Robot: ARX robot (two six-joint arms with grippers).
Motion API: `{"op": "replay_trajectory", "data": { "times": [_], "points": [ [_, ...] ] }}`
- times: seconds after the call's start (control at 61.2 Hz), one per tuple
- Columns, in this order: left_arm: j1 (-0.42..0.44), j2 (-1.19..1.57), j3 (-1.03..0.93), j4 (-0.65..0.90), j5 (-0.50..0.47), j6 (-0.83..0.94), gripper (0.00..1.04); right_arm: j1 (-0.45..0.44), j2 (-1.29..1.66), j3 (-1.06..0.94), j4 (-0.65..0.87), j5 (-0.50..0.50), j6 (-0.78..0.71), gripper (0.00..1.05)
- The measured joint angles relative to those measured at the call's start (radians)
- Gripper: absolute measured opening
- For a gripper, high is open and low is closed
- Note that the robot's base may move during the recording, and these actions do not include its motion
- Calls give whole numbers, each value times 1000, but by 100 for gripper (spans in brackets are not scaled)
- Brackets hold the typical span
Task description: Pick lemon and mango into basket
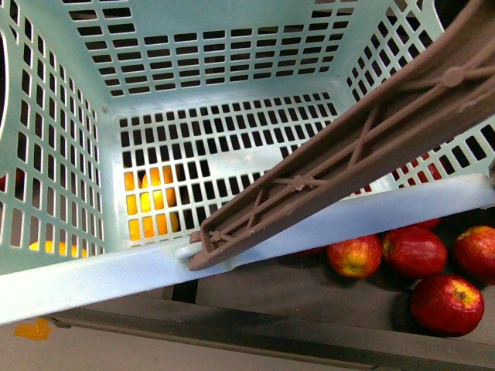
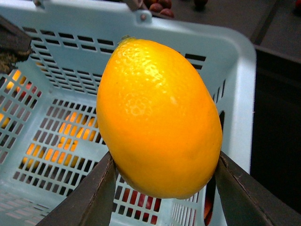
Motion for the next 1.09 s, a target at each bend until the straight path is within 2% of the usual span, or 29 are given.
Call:
{"op": "replay_trajectory", "data": {
  "times": [0.065,0.114,0.261,0.359,0.588,0.653,0.768,1.094],
  "points": [
    [0,0,0,0,-1,0,5,21,16,0,6,19,5,65],
    [0,0,0,0,-2,0,5,40,29,0,14,45,19,77],
    [0,0,-1,0,-5,3,5,43,31,2,15,89,59,98],
    [0,0,-5,0,-2,1,5,16,9,4,8,109,97,96],
    [0,0,-5,0,-3,0,5,-173,-129,0,-41,251,173,96],
    [1,0,-5,0,-4,1,5,-193,-179,-58,74,330,174,89],
    [1,0,-5,0,-3,2,5,-190,-278,-194,269,336,173,72],
    [2,0,-5,0,-4,-2,5,-190,-414,-402,330,339,171,21]
  ]
}}
